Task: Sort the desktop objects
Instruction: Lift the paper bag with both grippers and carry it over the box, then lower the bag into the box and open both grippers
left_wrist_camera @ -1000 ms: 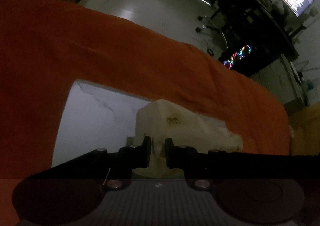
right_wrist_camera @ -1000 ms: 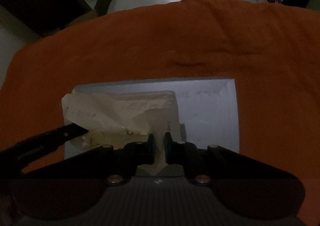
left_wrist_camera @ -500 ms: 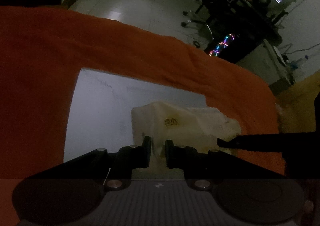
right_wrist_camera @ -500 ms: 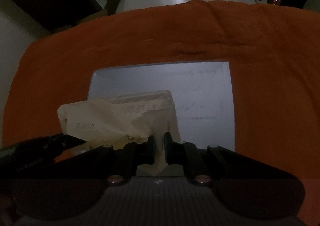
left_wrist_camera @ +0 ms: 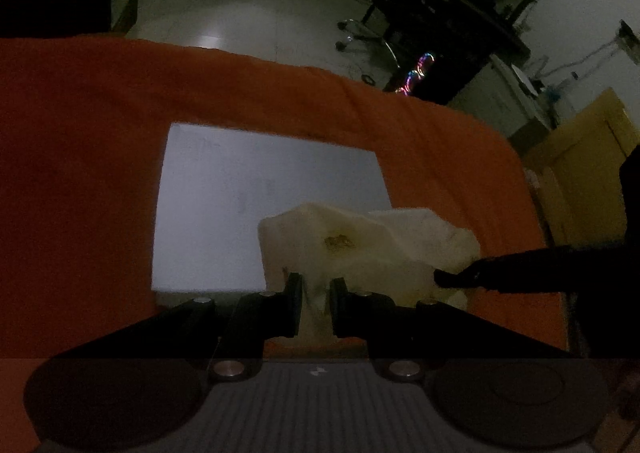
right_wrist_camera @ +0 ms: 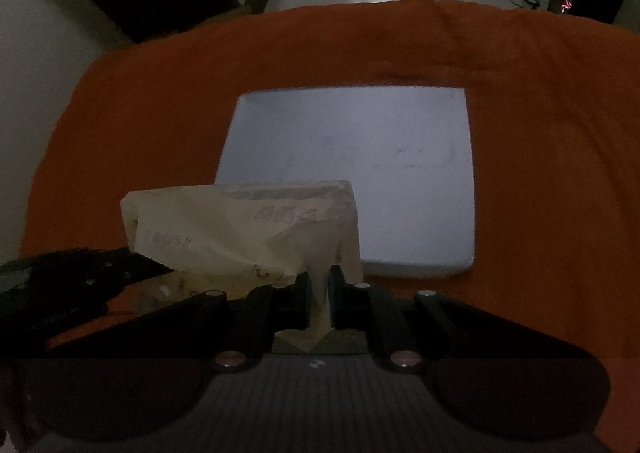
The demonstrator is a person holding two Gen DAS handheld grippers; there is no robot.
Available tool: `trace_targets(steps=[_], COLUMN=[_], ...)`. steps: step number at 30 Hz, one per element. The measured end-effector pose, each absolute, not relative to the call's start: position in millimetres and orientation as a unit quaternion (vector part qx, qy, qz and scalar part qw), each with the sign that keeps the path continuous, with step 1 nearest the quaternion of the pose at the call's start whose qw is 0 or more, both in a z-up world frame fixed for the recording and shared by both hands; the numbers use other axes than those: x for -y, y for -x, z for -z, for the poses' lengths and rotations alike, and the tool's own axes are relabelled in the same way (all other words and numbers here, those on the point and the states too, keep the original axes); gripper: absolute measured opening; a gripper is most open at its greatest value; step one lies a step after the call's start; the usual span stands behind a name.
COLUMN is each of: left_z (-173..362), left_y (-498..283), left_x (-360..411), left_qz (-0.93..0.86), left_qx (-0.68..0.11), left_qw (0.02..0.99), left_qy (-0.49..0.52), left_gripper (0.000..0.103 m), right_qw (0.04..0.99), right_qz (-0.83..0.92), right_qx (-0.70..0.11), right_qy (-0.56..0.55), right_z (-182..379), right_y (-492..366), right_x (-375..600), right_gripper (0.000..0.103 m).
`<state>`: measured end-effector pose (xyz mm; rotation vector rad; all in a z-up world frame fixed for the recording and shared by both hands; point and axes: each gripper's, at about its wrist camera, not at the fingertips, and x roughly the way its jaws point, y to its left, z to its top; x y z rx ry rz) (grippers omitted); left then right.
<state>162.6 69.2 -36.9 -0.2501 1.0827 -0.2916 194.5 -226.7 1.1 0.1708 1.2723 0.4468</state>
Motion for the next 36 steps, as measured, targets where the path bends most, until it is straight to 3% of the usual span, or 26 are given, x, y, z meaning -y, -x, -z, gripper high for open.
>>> trace_targets(steps=[10, 23, 36], left_z=[36, 124, 140], left_y=[-85, -26, -8], left_x=[-67, -60, -58], left_qz=[0.136, 0.139, 0.146], left_qx=[-0.525, -0.62, -0.639], left_qw=[0.837, 0.772, 0.755], left_qy=[0.078, 0.017, -0.006], left_gripper=[0.012, 0.012, 0.012], right_qw=[0.757, 0.662, 0.644], right_qz=[-0.226, -0.236, -0.23], right_qx=[-0.611, -0.711, -0.728], right_qy=[-0.051, -0.018, 0.038], right_z=[4, 102, 132], right_y=[-126, -70, -55], right_x=[218, 195, 180], right_gripper=[0.01, 0.01, 0.011])
